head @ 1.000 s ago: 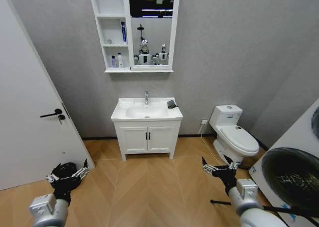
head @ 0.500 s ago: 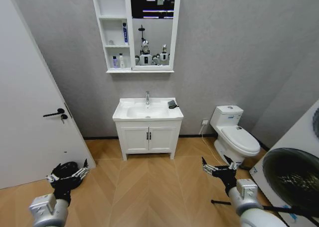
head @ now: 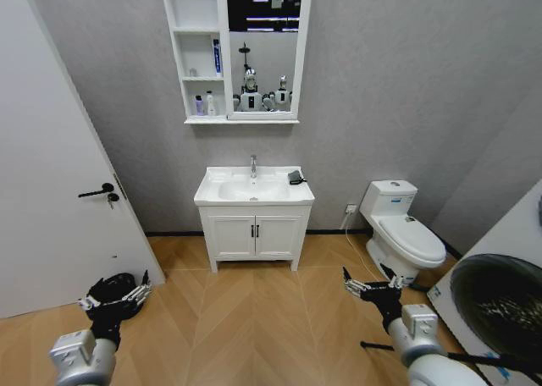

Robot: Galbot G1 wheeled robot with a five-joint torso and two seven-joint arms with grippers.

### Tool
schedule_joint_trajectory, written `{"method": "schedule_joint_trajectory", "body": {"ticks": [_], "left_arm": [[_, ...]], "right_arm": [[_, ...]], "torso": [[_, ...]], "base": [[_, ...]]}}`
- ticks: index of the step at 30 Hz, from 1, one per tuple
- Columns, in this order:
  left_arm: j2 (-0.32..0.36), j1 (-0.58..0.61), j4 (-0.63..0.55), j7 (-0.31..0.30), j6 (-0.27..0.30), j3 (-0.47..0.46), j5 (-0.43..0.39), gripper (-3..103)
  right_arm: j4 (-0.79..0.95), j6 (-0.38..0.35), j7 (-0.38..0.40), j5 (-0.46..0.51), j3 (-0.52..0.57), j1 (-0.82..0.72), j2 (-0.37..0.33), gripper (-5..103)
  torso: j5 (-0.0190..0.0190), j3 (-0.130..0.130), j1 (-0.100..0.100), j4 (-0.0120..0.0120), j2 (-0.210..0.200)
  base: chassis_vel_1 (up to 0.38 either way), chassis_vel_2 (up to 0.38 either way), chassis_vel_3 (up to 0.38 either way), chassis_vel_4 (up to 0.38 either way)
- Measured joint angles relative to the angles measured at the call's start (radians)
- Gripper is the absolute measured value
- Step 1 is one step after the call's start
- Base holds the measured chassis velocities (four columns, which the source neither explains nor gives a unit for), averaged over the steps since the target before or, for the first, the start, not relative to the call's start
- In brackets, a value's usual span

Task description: Move facial cleanser and shampoo from washbasin to cabinet, then wipe washbasin with towel.

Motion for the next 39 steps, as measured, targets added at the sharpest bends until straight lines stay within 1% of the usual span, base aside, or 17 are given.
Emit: {"method": "schedule_joint_trajectory", "body": {"ticks": [39], "left_arm": [[0.0,0.0,0.0,0.0,0.0,0.0,0.0,100]], "right_arm": [[0.0,0.0,0.0,0.0,0.0,0.0,0.0,100]], "torso": [[0.0,0.0,0.0,0.0,0.0]], "base": [[0.0,0.0,0.0,0.0]]}}
